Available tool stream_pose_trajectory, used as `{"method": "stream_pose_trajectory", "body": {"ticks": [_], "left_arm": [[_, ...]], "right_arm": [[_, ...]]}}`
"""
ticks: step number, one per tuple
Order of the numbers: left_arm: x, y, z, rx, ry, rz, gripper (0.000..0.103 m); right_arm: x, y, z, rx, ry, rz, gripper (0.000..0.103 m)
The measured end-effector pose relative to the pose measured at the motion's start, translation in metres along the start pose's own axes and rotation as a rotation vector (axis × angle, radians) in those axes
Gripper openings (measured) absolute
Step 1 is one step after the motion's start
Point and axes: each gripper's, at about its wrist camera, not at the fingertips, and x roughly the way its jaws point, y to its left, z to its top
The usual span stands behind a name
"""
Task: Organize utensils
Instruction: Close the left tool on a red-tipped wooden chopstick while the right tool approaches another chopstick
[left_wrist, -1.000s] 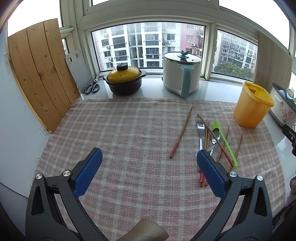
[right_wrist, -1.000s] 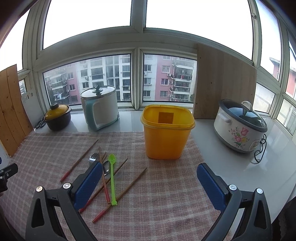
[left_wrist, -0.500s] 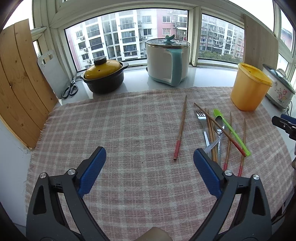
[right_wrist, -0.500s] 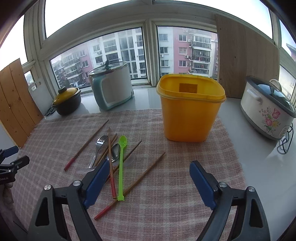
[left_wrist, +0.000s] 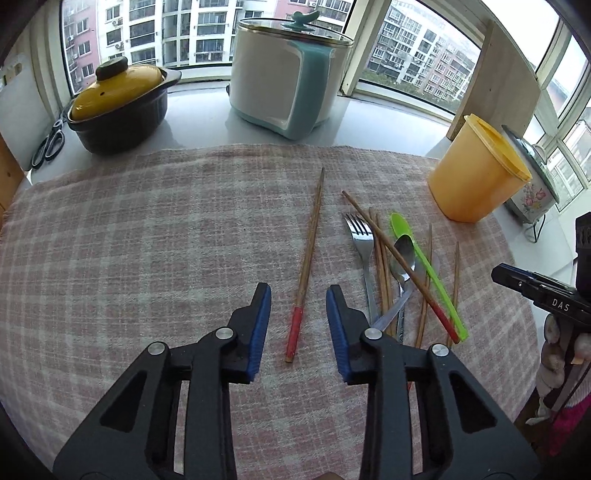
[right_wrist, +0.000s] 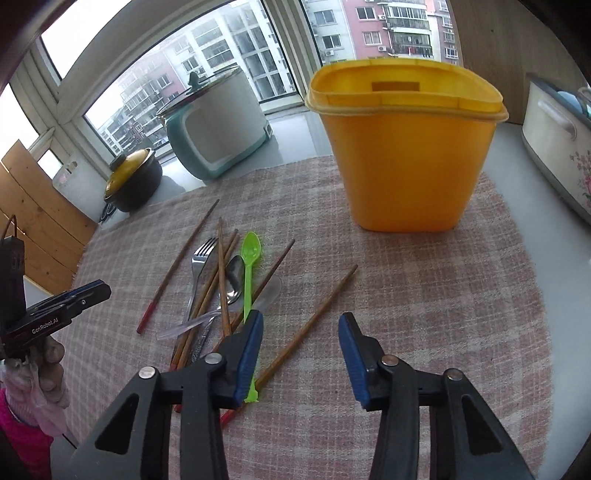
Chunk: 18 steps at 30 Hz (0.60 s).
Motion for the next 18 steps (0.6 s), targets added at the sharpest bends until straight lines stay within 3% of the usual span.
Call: {"method": "stream_pose_trajectory", "body": {"ticks": [6,18], "left_arm": [[0.037,-0.006,0.014,0.034,0.083,-0.027,0.022],[0.072,-0.020,0.033,0.113,0.115,0.008,0.022]], "right_arm": [[0.032,-0.005,0.000,0.067,0.082,-0.008,0.030],[0.058,-0.007,0.010,0.156,0.143,-0.032,0.020]]}}
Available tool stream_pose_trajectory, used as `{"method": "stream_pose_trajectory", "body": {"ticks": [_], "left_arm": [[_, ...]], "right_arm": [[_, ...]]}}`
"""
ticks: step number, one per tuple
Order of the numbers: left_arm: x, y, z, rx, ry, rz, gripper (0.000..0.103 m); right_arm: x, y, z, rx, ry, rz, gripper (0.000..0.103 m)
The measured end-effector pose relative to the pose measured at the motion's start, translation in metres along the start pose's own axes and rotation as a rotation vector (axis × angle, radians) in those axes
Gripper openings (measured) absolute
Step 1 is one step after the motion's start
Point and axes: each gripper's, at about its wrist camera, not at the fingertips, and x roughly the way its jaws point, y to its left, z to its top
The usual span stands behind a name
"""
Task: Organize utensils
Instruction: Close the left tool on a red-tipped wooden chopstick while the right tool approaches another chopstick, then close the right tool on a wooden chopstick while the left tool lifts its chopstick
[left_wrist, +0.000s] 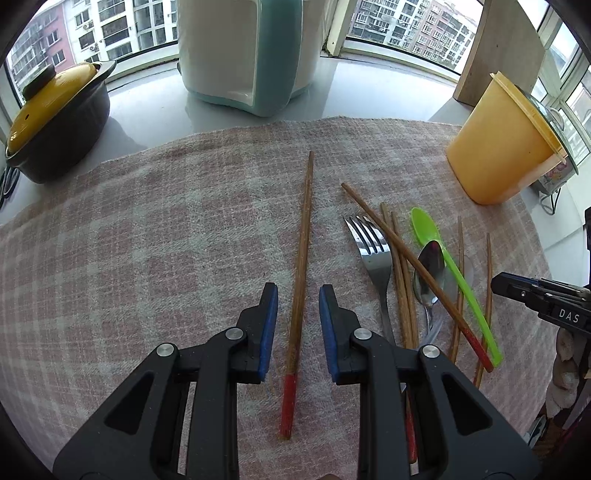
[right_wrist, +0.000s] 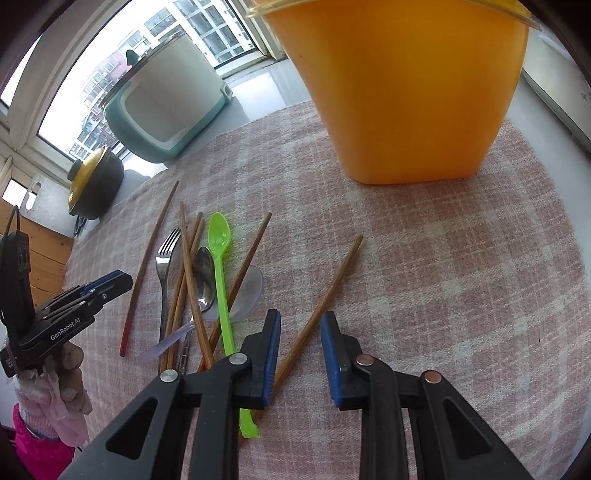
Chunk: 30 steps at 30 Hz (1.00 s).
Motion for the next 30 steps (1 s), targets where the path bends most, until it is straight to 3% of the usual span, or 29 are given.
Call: {"method": "stream_pose_trajectory", "body": {"ticks": [9,18,19,20,30], "left_arm": [[0.018,0.004,0.019,-0.010,0.028,-0.020,0.022],[0.036,-0.015,0.038,0.067,0.023,0.039,0.022],[0.037,-0.017,0.039,0.073,0.018,0.044,0.018],[0.038,-0.019,0.039,0.080,0.012,0.054,0.008],[0.037,-0.013,0.035,0.017,-0.027,0.023,0.004]], "right_arm": [[0.011,0.009,0.002,0.006,0.019,-0.044,0.016],[0.015,0.015,0.005,-0.008,0.018,-0.092,0.010],[0.016,0.016,0.005,-0.015,0.017,-0.100,0.009],[0.016,0.017,0.005,-0.020,0.015,-0.105,0.009],[0.014,0.014,0.003,-0.039,0.017,-0.086,0.004]]}}
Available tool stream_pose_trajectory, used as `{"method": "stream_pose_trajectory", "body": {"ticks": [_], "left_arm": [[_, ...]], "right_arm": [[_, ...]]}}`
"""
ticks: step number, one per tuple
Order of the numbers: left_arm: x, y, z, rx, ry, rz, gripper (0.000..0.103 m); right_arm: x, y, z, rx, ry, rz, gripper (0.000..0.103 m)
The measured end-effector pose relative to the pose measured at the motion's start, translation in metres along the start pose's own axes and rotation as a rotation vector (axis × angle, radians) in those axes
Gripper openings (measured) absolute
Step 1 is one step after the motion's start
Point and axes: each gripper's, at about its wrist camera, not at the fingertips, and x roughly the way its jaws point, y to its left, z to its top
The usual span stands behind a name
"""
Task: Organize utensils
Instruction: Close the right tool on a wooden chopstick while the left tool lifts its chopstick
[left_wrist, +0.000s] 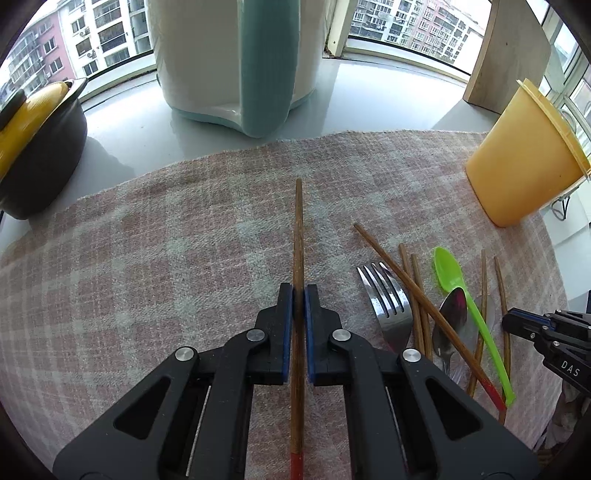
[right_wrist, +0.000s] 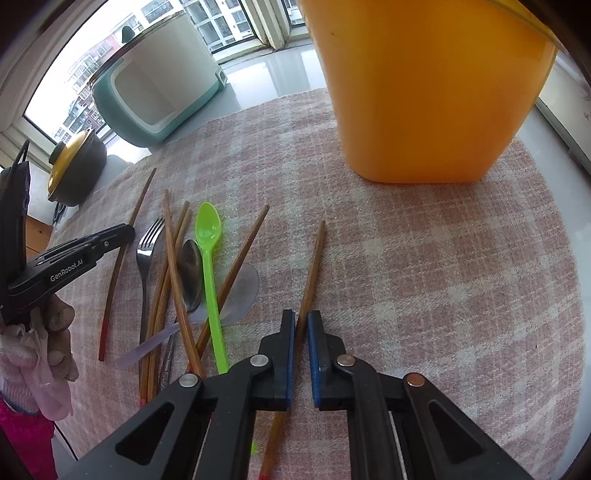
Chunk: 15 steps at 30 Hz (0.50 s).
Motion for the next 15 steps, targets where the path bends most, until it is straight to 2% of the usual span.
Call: {"method": "stream_pose_trajectory", "body": {"ticks": [6,15], "left_arm": [[-0.020,0.008,-0.012,-0.037,-0.035,-0.022,0.004],[-0.059,0.012,-0.046,-0.076,-0.109,-0.056,0.004]], "right_arm": [[-0.009,-0.005,-0.006,-0.009,-0.016,0.024,0.003],[-0.044,0.003,-0.012,-0.074,-0.104,0.050,0.003]]}}
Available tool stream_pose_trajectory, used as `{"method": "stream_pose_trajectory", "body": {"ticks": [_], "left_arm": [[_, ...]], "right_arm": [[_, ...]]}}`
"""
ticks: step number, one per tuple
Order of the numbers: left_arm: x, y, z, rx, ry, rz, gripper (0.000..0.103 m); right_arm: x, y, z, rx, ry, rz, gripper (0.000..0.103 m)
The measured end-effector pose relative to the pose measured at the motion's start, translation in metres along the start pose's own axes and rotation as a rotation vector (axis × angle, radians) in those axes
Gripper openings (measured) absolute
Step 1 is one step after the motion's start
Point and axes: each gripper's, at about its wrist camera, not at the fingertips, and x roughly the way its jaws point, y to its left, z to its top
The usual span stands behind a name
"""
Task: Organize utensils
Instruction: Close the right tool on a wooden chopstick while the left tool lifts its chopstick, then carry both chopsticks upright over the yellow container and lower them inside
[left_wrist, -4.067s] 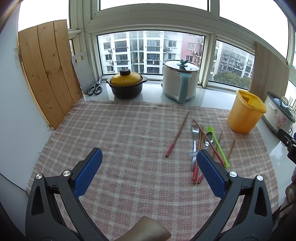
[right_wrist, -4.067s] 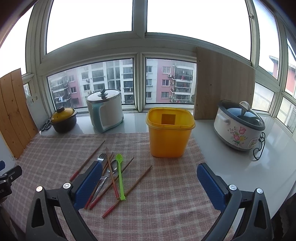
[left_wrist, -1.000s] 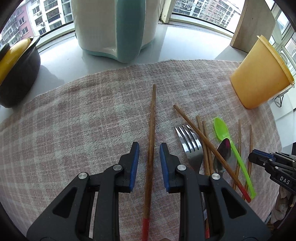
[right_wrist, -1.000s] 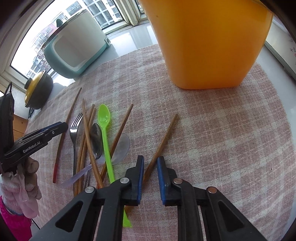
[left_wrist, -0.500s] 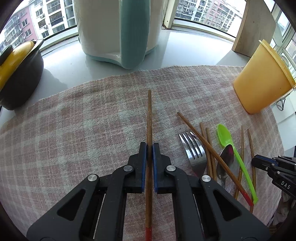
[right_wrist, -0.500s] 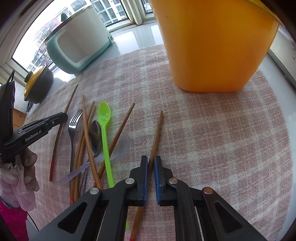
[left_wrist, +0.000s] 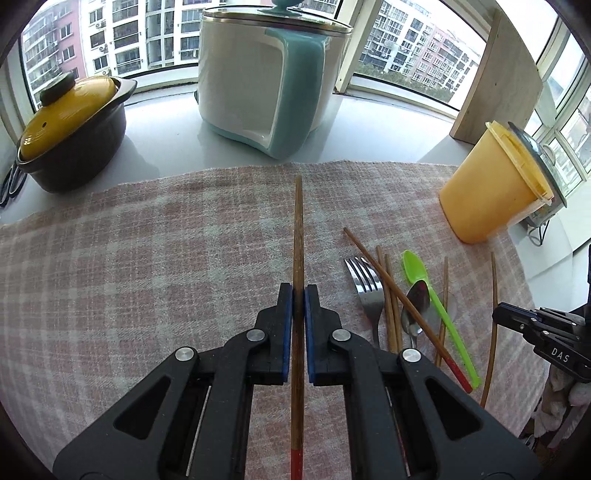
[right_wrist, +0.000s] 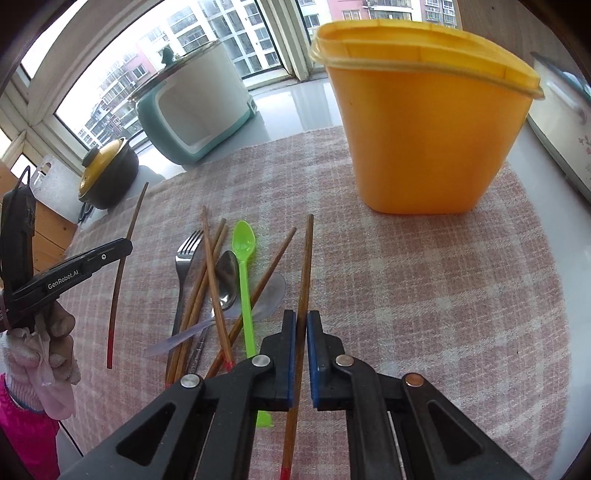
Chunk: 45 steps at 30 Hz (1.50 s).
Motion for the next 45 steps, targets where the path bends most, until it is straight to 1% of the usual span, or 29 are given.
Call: {"method": "stream_pose_trajectory", "body": {"ticks": [1,6,14,18,25,33,40,45], "left_arm": [[-0.007,0.003,-0.004,-0.006,-0.008,-0.010,0.004],[-0.030,-0.003,-0.010,-0.011,-0.054,-0.046,0.004],[-0.056,-0.038,-0.008,0.013,-0.111,-0.122,0.004],[-0.068,-0.056,-0.010,0.047,-0.147,-0.128,0.004],[-0.085,-0.075,-0.007,0.062,-0.189,-0.166,0.004],[-0.100,-0.095,0.000,0.103,-0.237,-0.173,0.004],[-0.107,-0.106,0.006,0.112,-0.259,-0.198,0.004],[-0.118,-0.118,0.016,0.127,-0.296,-0.220,0.004]], "right_arm": [[-0.004,0.002,0.000,-0.011,-0.011,0.001,0.003],[-0.025,0.010,-0.001,-0.052,-0.064,0.001,0.003],[-0.058,0.018,0.001,-0.108,-0.151,-0.010,0.003],[-0.073,0.020,0.000,-0.130,-0.195,-0.015,0.003],[-0.105,0.028,-0.007,-0.186,-0.279,-0.030,0.002],[-0.131,0.036,-0.008,-0.228,-0.365,-0.043,0.002],[-0.149,0.041,-0.006,-0.257,-0.417,-0.056,0.002],[-0.168,0.044,-0.002,-0.270,-0.457,-0.058,0.002]]}}
